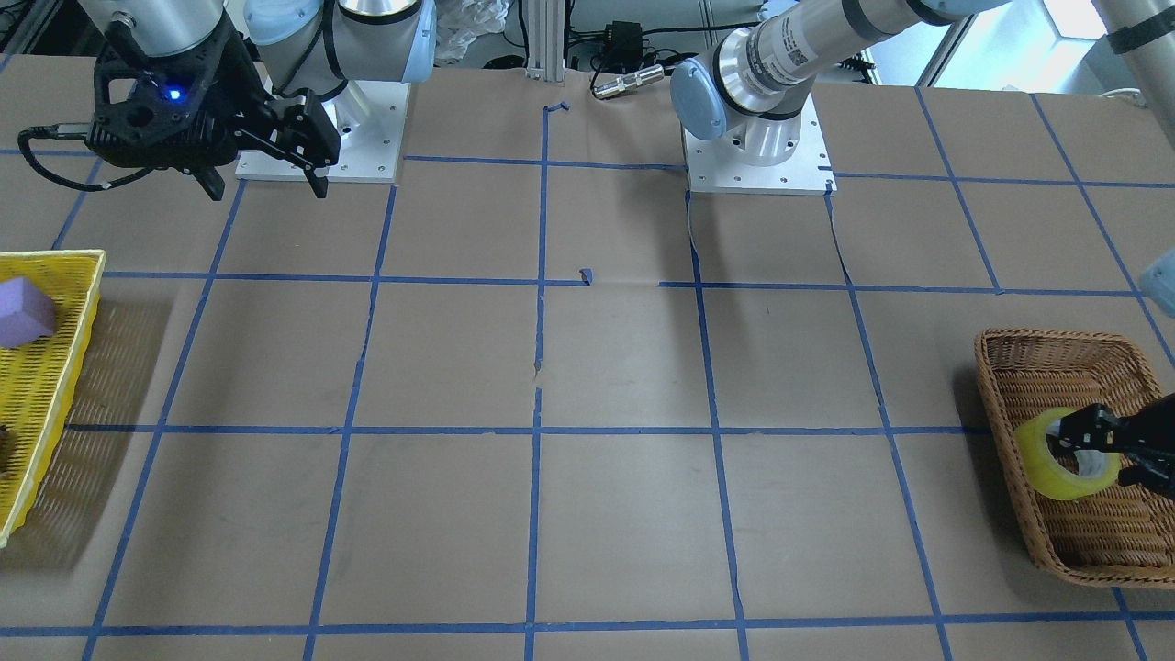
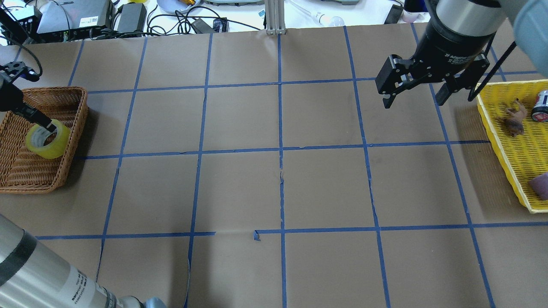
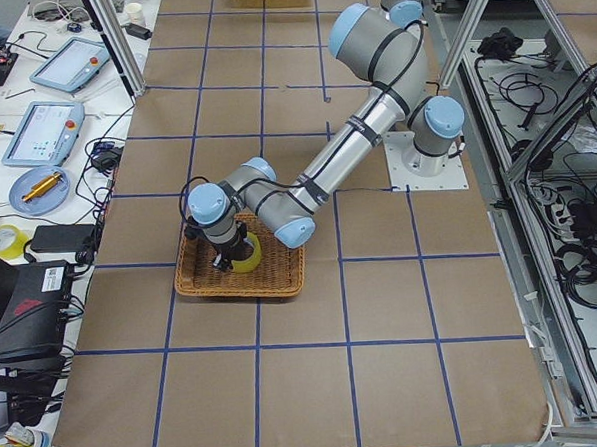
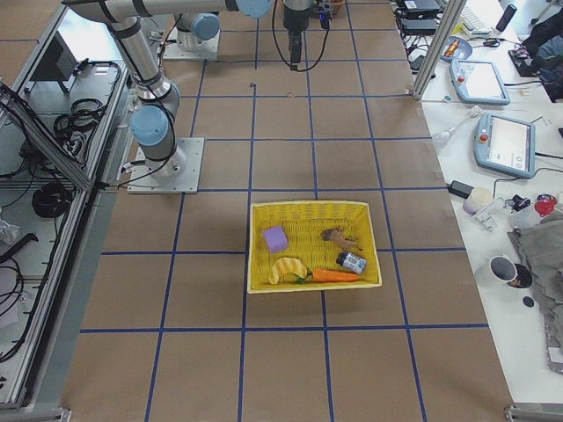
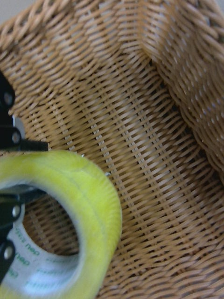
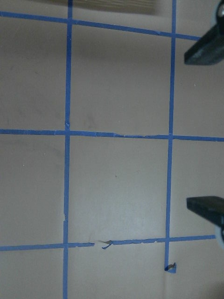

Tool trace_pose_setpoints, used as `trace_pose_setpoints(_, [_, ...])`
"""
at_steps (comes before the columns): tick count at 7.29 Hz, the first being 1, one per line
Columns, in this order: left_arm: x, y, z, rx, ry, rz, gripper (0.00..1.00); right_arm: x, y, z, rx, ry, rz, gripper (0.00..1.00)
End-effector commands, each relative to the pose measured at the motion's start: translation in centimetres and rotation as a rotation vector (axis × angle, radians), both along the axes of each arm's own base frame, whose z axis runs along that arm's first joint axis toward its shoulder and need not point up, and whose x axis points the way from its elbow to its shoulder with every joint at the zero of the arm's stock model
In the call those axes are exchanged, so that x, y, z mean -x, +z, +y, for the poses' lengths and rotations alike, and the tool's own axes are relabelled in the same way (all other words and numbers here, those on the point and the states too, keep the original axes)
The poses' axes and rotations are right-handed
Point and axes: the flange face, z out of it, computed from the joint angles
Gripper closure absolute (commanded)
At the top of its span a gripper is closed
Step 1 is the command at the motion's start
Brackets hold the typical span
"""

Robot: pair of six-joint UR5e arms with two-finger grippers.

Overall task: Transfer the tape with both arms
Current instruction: 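Lower the tape roll into the wicker basket and open the left gripper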

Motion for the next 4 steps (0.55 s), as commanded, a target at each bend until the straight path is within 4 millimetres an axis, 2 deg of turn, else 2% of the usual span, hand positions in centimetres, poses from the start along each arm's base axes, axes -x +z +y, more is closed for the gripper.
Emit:
trace_pose_setpoints(1, [13.0, 9.2, 0.6, -0.050, 0.087, -0.018, 0.00, 0.0, -0.3, 0.0, -0.005, 0.000, 0.001, 0.00])
trace_pose_setpoints(2, [18.7, 11.7, 1.1, -0.052, 0.091, -0.034, 0.00, 0.1, -0.4, 0.0, -0.006, -0.002, 0.004, 0.00])
trace_pose_setpoints(3, [24.9, 14.2, 2.4, -0.070, 0.146, -0.054, 0.00, 0.1, -0.4, 0.0, -0.006, -0.002, 0.002, 0.00])
trace_pose_setpoints(4, [32.0, 15.8, 3.6, -0.069, 0.219, -0.067, 0.00, 0.1, -0.4, -0.1, -0.008, -0.002, 0.002, 0.00])
